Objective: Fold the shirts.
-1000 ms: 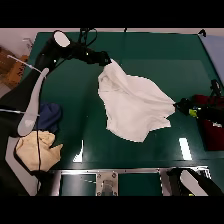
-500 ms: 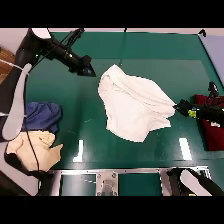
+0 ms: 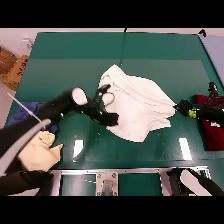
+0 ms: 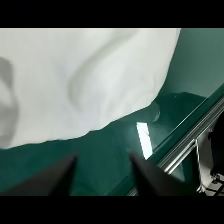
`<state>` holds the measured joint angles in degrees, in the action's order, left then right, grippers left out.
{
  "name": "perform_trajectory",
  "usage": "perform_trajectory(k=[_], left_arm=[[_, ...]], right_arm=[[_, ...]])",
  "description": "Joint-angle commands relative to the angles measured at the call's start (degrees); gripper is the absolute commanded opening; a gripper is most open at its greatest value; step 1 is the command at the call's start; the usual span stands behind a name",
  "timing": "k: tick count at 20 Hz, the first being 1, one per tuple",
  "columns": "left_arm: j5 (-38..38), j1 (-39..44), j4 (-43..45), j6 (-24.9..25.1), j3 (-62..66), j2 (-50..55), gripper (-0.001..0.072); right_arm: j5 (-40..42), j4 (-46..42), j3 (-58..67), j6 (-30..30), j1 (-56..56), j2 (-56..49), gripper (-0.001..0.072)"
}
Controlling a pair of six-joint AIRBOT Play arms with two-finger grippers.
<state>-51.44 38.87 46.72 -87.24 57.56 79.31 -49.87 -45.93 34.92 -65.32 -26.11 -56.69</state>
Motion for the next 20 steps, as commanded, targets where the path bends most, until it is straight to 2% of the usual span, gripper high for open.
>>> perform_trajectory(k=[1,5,10,11,12,13,17,20], left_arm=[[18.4,10.4,-2.7,-5.7,-6.9,1.3,0.0549],[21.1,12.7,-9.6,-6.3,-6.8,6.9,0.0549],[25.3,11.4,-9.8,-6.1,-6.8,7.6,0.0547],[24.5,9.9,-9.6,-6.1,-6.8,7.6,0.0434],[23.4,8.1,-9.5,-5.2,-6.8,7.6,0.0193],[22.0,5.7,-9.5,-3.7,-6.8,7.5,0.0030],[12.1,-7.2,-7.9,2.5,-5.7,7.2,0.0028],[4.5,-17.0,-0.2,4.5,-1.8,7.2,0.0028]], right_arm=[[0.5,0.0,0.0,0.0,0.0,0.0,0.0014],[0.5,0.0,0.0,0.0,0.0,0.0,0.0030],[-1.2,0.1,-0.1,-0.2,0.1,0.0,0.0014],[-1.6,0.1,-0.1,-0.2,0.1,0.0,0.0014],[-1.9,0.2,-0.1,-0.2,0.1,0.0,0.0014],[-2.5,0.6,-0.1,-0.2,0.1,0.0,0.0013],[-5.1,1.4,-0.5,-0.3,1.0,0.5,0.0012],[-7.3,1.5,-4.5,-3.1,5.9,4.4,0.0012]])
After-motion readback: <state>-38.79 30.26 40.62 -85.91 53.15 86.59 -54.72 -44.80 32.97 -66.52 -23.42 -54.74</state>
